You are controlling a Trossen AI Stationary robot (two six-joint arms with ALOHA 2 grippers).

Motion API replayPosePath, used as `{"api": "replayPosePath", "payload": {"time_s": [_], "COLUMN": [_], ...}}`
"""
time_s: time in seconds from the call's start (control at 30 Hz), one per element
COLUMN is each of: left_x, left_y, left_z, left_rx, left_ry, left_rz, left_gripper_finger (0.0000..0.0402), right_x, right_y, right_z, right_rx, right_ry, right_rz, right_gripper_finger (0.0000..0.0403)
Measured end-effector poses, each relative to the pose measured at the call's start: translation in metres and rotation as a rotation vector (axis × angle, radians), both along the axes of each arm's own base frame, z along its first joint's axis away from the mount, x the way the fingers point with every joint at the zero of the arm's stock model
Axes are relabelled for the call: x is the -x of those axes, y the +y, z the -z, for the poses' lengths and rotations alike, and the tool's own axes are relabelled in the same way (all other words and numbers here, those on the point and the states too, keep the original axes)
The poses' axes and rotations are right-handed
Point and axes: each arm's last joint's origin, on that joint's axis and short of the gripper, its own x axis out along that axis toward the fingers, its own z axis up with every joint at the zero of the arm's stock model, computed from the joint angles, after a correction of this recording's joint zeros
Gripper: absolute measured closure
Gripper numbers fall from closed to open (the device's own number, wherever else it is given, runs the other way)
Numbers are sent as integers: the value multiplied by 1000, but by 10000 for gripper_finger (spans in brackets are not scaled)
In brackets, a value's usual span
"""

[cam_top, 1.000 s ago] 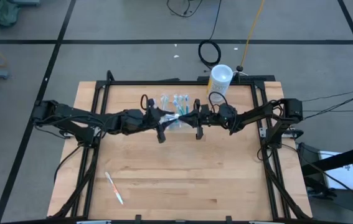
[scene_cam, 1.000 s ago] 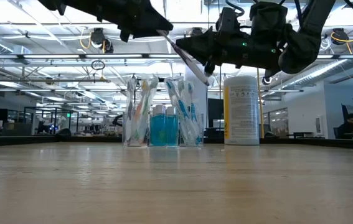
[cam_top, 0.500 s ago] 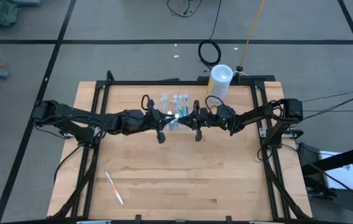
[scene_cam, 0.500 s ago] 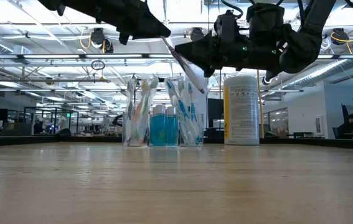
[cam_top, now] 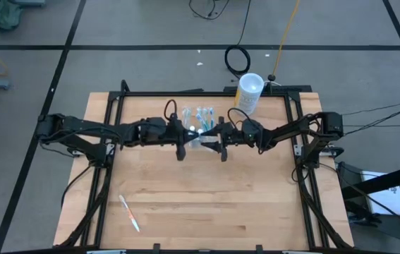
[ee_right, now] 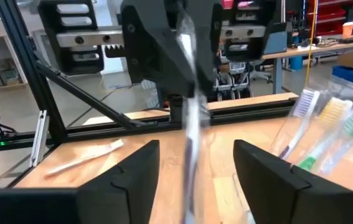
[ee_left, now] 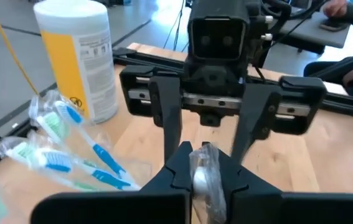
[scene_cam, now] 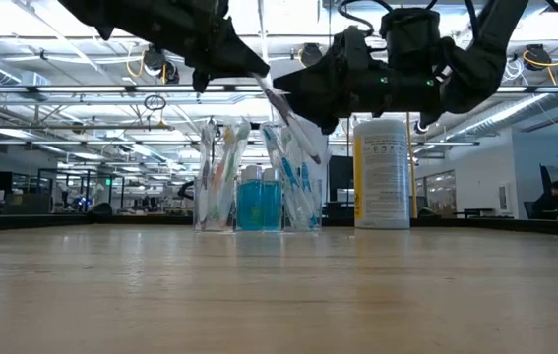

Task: Pick & Place toothbrushing station
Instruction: Put the purple toothbrush into the transparent organizer

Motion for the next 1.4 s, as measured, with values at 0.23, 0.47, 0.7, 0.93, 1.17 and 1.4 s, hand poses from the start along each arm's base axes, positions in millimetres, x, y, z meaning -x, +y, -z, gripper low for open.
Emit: {"api": "replayPosePath", "payload": {"time_s": [0.23,0.47,0.7,0.93,1.17,1.4], "left_x": [-1,-1,1,1,0,0], "left_y": [1,1,2,3,3,3], "left_z": [-3,-3,3,2,0,-2], "left_rx": [3,-2,-14,-21,-18,-17], "left_ry": [-33,-25,36,23,0,-10], "left_rz": [12,11,-28,-46,-38,-41], "left_gripper_finger": [380,391,362,370,345,305], "right_x": [-18,-29,-29,-29,-29,-27], "right_y": [-3,-5,-6,-6,-6,-15], "right_z": [-12,-20,-20,-19,-16,-13], "right_rx": [-11,32,57,63,55,55], "right_ry": [72,138,135,143,187,198], "right_rz": [-1,0,0,3,-1,26], "right_gripper_finger": [199,238,336,389,381,389]}}
